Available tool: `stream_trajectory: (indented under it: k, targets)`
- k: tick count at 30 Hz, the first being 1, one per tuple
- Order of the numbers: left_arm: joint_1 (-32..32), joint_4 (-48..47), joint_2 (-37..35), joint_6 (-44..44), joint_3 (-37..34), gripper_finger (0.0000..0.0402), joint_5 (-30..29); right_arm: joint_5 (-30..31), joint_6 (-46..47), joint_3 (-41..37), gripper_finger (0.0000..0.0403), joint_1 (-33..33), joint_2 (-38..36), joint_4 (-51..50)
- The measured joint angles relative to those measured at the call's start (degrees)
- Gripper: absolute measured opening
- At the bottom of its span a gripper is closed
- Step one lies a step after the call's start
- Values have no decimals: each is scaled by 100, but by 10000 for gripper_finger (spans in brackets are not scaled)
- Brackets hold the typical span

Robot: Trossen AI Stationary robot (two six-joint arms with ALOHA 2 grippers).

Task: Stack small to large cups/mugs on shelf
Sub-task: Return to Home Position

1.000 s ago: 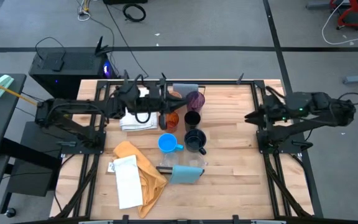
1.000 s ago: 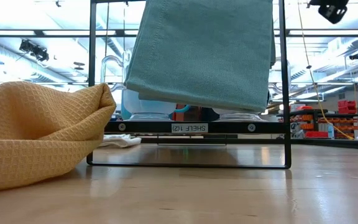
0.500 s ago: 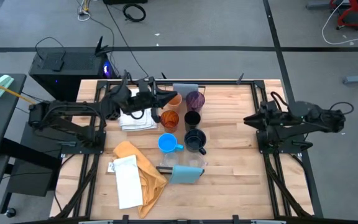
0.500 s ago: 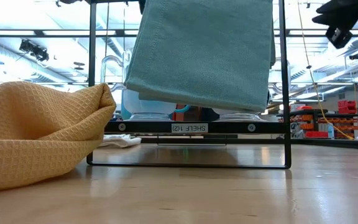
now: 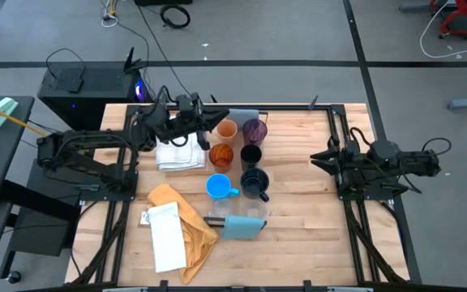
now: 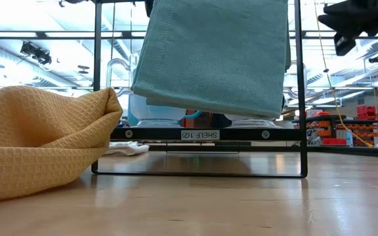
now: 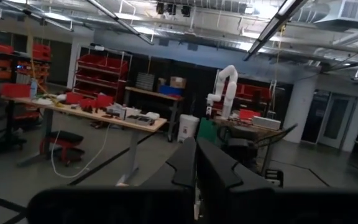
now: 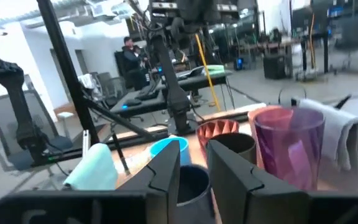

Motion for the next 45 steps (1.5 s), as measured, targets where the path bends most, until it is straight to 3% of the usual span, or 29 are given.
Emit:
stream_trajectory:
  k: [8,21,26,32,39,45]
  targets:
    - [12,-292,2,-143,0,17,0,152,-1139,-45,89,-187,-4,593]
    - [12,-387,2,-140,0,16,-46,-766,-440,-824,89,-706,2,1097]
    - [12,-386,2,-86,0,24,-48,-1027,-696,-984,79,-706,1,1320]
    - [12,-435,2,92,2,16,-46,-1048,-949,-990,58,-708,0,889]
    - [11,-544,4,117,4,20,-46,-1052,-829,-1650,52,-708,4,1403]
    - [10,-575,4,117,4,23,-46,-1049,-1100,-1653,51,-719,30,1452]
